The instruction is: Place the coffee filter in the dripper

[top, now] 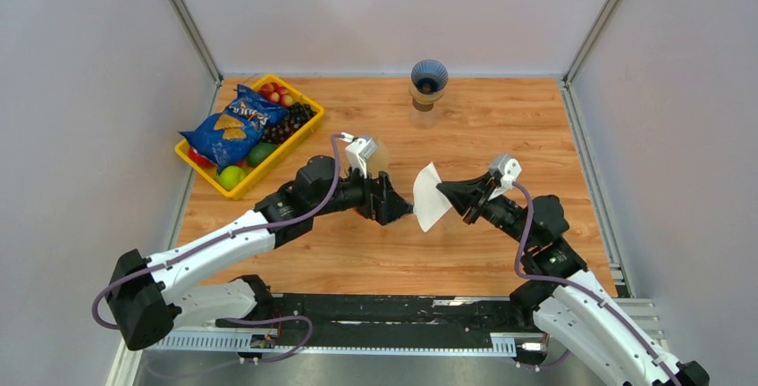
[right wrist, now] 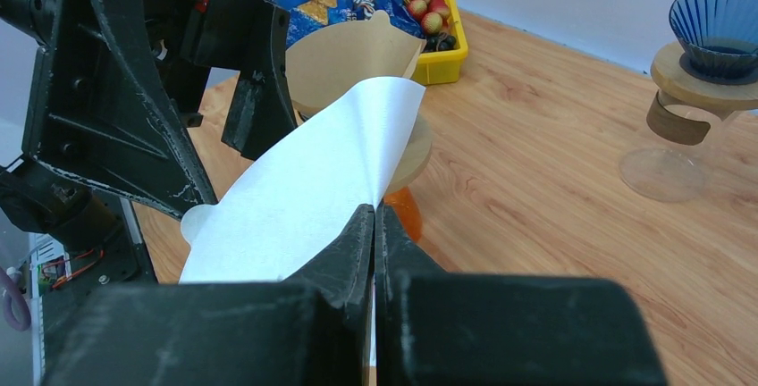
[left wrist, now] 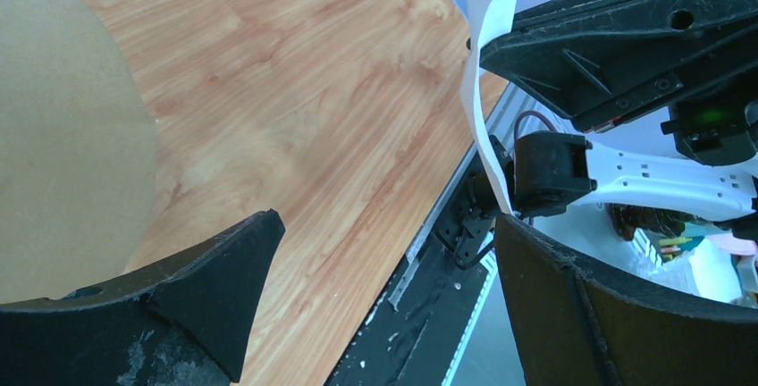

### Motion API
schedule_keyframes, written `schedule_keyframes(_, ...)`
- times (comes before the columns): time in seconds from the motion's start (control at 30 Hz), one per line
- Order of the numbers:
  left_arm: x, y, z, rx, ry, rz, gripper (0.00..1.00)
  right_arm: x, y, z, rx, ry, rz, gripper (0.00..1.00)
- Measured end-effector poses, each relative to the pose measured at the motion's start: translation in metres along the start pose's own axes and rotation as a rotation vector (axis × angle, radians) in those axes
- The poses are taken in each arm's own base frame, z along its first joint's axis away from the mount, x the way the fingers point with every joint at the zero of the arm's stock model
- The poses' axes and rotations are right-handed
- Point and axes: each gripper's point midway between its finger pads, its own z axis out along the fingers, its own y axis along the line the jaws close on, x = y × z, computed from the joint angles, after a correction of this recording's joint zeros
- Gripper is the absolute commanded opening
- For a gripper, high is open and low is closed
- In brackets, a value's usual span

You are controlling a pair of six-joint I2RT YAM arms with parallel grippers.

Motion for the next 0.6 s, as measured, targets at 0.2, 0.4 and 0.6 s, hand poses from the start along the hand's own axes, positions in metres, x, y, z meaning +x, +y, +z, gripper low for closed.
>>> schedule_keyframes(0.2, 0.0005, -0.0003, 0.0037, 0.001, 0.001, 0.000, 1.00, 0.0024, -0.0025, 0.0012, 0.012, 0.008, 0.008, 0.00)
schedule_keyframes(0.4, -0.0030, -0.0008, 0.0081, -0.010, -0.006, -0.003, 1.00, 0.0035, -0.0030, 0.0015, 0.014, 0.011, 0.012, 0.00)
schedule_keyframes(0.6, -0.0072, -0.0052, 0.0089, -0.002, -0.013, -0.007, 1.00, 0.0034, -0.0067, 0.0014, 0.035, 0.010, 0.013, 0.00)
